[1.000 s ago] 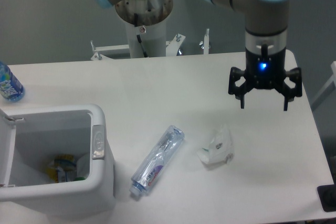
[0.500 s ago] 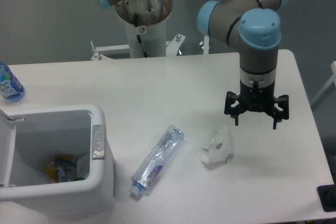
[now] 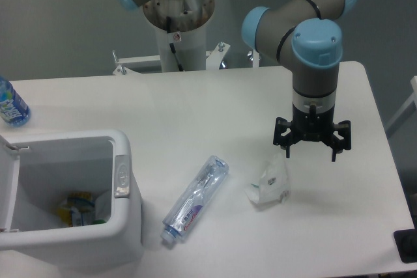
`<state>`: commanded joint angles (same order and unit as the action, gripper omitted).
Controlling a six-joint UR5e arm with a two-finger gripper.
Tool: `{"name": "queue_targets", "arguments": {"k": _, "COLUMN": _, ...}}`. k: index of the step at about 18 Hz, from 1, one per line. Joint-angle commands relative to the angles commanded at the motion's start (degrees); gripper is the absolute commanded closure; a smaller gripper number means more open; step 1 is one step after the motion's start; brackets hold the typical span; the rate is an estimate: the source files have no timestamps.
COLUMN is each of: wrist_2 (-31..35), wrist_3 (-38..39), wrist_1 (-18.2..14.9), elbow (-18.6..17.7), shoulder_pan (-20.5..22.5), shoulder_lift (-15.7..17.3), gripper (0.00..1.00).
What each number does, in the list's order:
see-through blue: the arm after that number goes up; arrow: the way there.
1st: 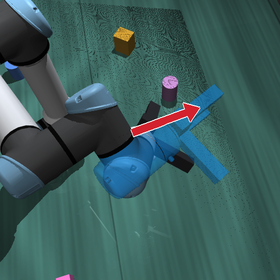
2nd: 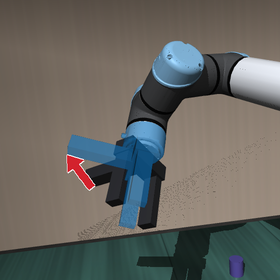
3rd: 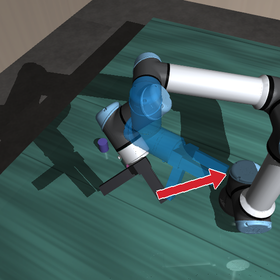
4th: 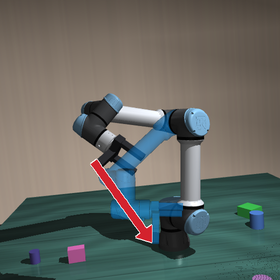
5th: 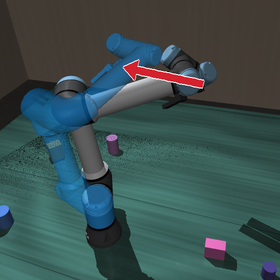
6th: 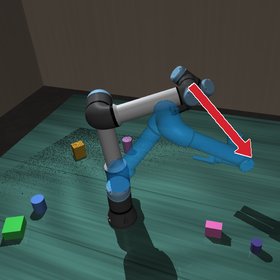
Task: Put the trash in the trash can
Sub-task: 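Move the gripper over the crumpled white tissue and lower toward it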
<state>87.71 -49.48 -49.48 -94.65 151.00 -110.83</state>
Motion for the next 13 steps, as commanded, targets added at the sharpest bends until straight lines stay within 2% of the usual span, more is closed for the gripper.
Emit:
{"name": "queue_targets", "arguments": {"k": 7, "wrist_2": -0.09, "wrist_3": -0.09, "wrist_1": 0.18, "elbow": -2.47, "shoulder_pan": -0.18, "shoulder_lift": -0.17, "gripper": 0.00}}
{"name": "queue_targets", "arguments": {"k": 10, "wrist_2": 0.00, "wrist_3": -0.96, "wrist_1": 0.62, "elbow": -1.50, "shoulder_pan": -0.70, "shoulder_lift": -2.02, "gripper": 0.00}}
{"name": "queue_targets", "arguments": {"k": 13, "wrist_2": 0.09, "wrist_3": -4.65, "wrist_1": 0.70, "elbow": -2.20, "shoulder_pan": -2.02, "shoulder_lift": -2.72, "gripper": 0.00}}
